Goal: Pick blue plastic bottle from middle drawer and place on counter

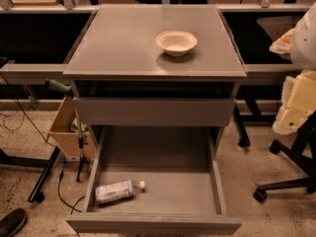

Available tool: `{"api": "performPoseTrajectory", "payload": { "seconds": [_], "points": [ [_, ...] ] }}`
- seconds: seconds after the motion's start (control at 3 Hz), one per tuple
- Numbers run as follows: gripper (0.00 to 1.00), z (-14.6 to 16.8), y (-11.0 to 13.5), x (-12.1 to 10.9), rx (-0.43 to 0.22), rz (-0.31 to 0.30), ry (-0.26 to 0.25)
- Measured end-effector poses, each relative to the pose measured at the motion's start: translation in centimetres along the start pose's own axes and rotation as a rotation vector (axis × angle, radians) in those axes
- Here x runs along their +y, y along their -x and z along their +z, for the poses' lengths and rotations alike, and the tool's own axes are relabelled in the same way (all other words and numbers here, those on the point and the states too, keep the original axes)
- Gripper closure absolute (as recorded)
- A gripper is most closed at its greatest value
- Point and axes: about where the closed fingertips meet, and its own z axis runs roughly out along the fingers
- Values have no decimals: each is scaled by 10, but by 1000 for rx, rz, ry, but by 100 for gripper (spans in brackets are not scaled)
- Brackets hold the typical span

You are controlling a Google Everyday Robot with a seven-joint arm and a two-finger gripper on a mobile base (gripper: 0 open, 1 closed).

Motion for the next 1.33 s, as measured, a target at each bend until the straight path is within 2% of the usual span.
{"api": "performPoseTrajectory", "payload": {
  "seconds": [0.33, 0.67, 1.0, 1.33],
  "points": [
    [0, 0, 0, 0, 0, 0, 0],
    [0, 26, 22, 8, -39, -25, 13],
    [0, 79, 54, 20, -97, -37, 18],
    [0, 162, 83, 34, -142, -5, 67]
  ]
}}
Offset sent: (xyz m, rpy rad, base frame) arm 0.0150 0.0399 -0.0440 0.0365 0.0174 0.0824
